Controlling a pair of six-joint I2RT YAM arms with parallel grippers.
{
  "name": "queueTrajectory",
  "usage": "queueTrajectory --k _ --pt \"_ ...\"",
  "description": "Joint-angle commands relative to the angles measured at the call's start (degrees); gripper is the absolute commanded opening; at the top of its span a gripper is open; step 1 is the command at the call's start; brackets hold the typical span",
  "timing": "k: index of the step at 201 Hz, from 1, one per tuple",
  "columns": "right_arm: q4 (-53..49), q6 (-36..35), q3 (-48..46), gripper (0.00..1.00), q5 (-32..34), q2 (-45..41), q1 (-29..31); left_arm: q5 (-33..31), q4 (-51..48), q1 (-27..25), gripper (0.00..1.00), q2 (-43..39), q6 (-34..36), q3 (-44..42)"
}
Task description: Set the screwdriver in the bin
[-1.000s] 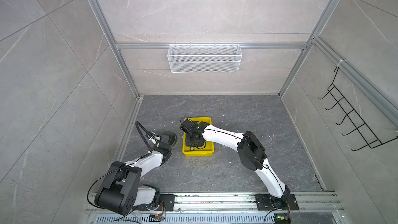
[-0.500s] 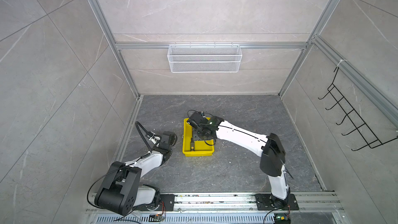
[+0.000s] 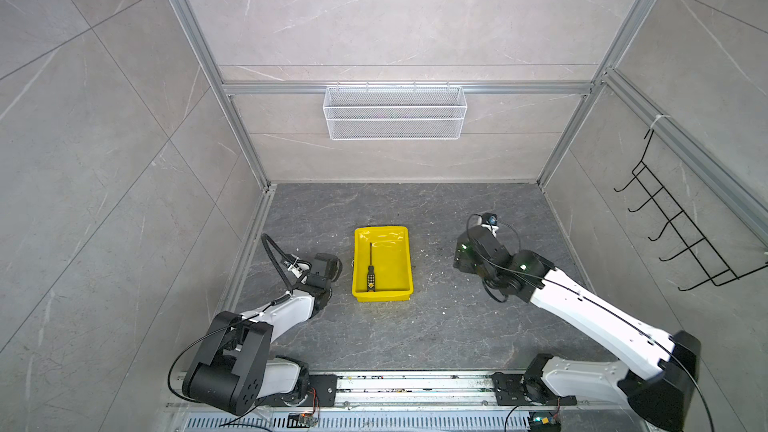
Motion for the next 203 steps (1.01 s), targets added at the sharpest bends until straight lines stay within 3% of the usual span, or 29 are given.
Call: queueTrajectory --k 1,12,20,29,65,75,106,133,149,162,178,203 --pt "2.26 -0.88 -5.60 0.87 9.94 -5.18 -0.01 -1.65 -0.56 0.14 0.78 0.00 1.01 1.81" --pt "2.29 -0.54 -7.40 0.90 14.74 -7.11 -0.02 -1.49 -0.53 0.15 0.78 0.03 1.07 1.86" --pt "2.87 1.53 -9.07 0.99 18.52 -8.59 -0.03 -1.48 -0.54 0.16 0.78 0.05 1.07 1.86" --pt "7.68 0.64 -12.62 1.00 21.65 -10.62 -0.01 -1.47 -0.46 0.18 0.78 0.21 1.07 1.85" --pt "42.62 -21.78 -29.93 1.00 32.17 -13.57 -0.80 -1.47 -0.78 0.16 0.78 0.39 1.56 2.27" --pt "47.26 -26.45 -30.69 1.00 31.15 -10.96 -3.05 -1.64 -0.83 0.15 0.78 0.26 1.65 2.14" --pt "51.80 -31.16 -28.52 1.00 29.21 0.89 -11.61 -1.96 -0.90 0.16 0.78 0.19 1.69 2.15" --pt "60.36 -30.98 -30.79 1.00 22.26 7.49 -17.99 -1.85 -0.80 0.15 0.78 0.47 2.00 2.29" --pt "69.47 -31.51 -33.51 1.00 21.52 11.14 -19.77 -1.91 -0.90 0.15 0.78 0.80 2.08 2.46" --pt "80.14 -36.34 -35.70 1.00 20.44 14.48 -20.80 -1.91 -0.88 0.16 0.78 0.92 2.13 2.47" --pt "77.81 -35.73 -36.11 1.00 18.81 13.43 -21.30 -1.84 -0.81 0.16 0.78 1.14 2.12 2.56" --pt "96.76 -37.60 -45.81 1.00 16.73 12.17 -23.29 -1.16 -0.27 0.20 0.78 1.91 2.50 2.89"
